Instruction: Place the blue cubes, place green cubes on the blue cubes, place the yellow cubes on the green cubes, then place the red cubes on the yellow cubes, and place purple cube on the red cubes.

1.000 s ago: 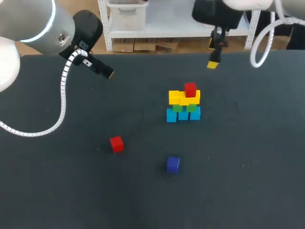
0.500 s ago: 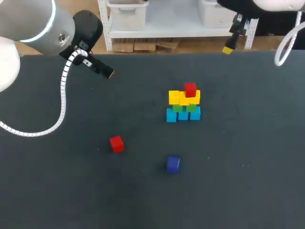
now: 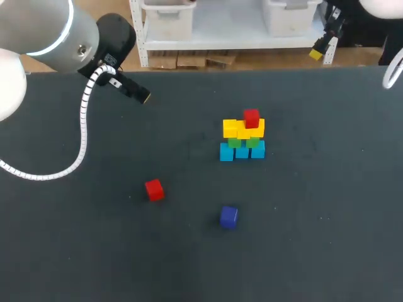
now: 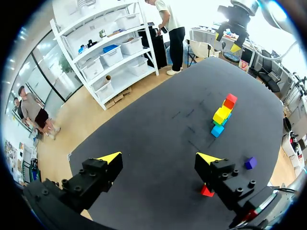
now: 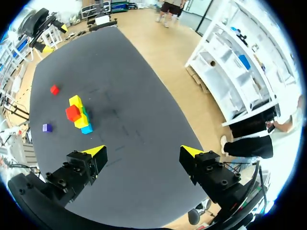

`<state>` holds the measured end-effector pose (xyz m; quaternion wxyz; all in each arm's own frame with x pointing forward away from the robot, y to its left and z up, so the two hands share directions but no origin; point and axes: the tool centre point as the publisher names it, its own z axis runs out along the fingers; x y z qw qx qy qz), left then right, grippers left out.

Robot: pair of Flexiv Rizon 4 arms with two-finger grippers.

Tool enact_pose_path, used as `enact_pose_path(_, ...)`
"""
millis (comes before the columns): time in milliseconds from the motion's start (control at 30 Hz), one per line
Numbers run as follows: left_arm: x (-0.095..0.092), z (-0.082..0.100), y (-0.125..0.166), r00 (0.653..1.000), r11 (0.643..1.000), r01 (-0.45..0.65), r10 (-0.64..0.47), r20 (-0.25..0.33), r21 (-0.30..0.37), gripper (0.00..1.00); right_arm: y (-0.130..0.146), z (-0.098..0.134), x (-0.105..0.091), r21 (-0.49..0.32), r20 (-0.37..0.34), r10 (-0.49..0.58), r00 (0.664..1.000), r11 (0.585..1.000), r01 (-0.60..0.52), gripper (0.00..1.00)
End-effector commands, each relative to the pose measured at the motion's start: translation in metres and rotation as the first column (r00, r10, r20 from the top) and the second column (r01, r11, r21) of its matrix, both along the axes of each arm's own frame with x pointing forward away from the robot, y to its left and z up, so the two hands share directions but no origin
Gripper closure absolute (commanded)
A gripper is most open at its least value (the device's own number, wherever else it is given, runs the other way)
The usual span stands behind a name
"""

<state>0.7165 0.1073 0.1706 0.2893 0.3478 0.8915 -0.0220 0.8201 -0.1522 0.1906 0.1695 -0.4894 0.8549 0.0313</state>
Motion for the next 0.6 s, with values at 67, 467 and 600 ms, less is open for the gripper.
enact_pose_path(67, 0.000, 0.000, 0.001, 1.000, 1.000, 0.004, -0.004, 0.000, -0.003, 0.00, -0.011, 0.004, -0.007, 0.003, 0.046, -0.032, 0.998, 0.999, 0.032, 0.00)
enact_pose_path(467, 0.000, 0.000, 0.001, 1.000, 1.000, 0.004, -0.004, 0.000, -0.003, 0.00, -0.024, 0.009, -0.005, 0.007, 0.063, -0.075, 0.995, 0.997, 0.075, 0.00)
enact_pose_path(600, 0.000, 0.000, 0.001, 1.000, 1.000, 0.004, -0.004, 0.000, -0.003, 0.00, -0.024, 0.009, -0.005, 0.007, 0.063, -0.075, 0.995, 0.997, 0.075, 0.00)
